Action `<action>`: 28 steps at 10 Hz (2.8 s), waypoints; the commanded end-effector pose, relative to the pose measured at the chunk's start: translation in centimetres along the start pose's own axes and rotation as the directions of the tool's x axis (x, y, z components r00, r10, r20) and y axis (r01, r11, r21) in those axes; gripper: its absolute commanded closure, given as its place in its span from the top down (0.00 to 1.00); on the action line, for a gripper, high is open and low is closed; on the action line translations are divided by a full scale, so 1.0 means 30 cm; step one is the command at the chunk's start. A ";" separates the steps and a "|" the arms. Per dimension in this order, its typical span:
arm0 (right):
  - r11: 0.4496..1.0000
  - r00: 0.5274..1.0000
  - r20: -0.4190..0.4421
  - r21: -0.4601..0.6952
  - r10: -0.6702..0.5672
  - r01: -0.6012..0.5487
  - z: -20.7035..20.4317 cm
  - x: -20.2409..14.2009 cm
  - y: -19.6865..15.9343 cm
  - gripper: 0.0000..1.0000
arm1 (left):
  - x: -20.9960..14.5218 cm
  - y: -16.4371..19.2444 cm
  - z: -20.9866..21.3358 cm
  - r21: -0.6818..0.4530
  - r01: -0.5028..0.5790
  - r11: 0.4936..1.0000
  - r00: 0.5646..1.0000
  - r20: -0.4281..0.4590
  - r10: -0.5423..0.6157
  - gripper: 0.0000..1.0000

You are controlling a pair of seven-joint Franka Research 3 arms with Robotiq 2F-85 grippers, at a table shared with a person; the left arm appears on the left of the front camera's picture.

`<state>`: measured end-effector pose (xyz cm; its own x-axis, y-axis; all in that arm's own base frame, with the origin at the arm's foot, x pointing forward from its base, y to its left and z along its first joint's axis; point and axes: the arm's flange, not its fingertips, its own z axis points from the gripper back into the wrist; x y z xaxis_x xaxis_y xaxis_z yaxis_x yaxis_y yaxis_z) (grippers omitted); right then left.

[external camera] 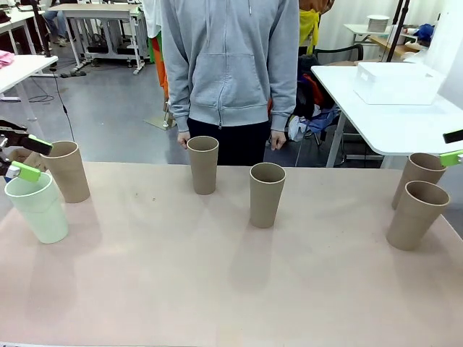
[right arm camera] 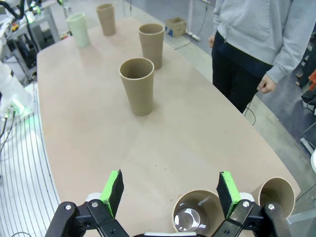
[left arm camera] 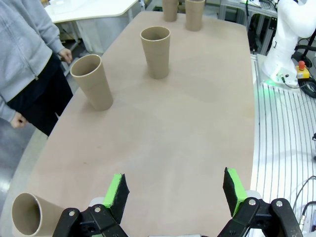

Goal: Stack the cups and store them in the basket.
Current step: Pick up two Reusable plastic cups , one in each hand.

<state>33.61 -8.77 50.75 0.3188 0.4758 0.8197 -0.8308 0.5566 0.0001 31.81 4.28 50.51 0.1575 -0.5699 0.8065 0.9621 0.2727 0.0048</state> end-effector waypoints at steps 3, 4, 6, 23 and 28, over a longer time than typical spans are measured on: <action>1.000 1.000 0.019 0.003 0.000 0.000 0.000 0.002 -0.005 1.00 | 0.000 -0.003 0.001 -0.005 0.011 1.000 1.000 0.006 -0.011 1.00; 1.000 1.000 0.019 0.003 0.000 0.000 0.000 0.002 -0.005 1.00 | 0.000 -0.003 0.001 -0.005 0.011 1.000 1.000 0.006 -0.011 1.00; 1.000 1.000 0.019 0.003 0.000 0.000 0.000 0.002 -0.005 1.00 | 0.000 -0.003 0.001 -0.005 0.011 1.000 1.000 0.006 -0.011 1.00; 0.979 0.997 0.043 0.198 -0.064 0.054 0.050 0.342 -0.621 1.00 | -0.100 0.392 0.338 -0.185 0.039 0.982 0.979 0.204 -0.001 1.00; 0.936 0.980 0.165 0.349 -0.113 0.050 0.217 0.074 -0.939 1.00 | -0.459 0.415 0.483 -0.140 0.163 0.977 0.936 0.334 -0.108 1.00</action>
<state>52.58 -26.56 56.32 0.3526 0.3134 0.8817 -0.9078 0.3431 0.2411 37.30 26.01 49.02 0.0044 -0.3375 0.9413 0.9963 0.0828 0.0250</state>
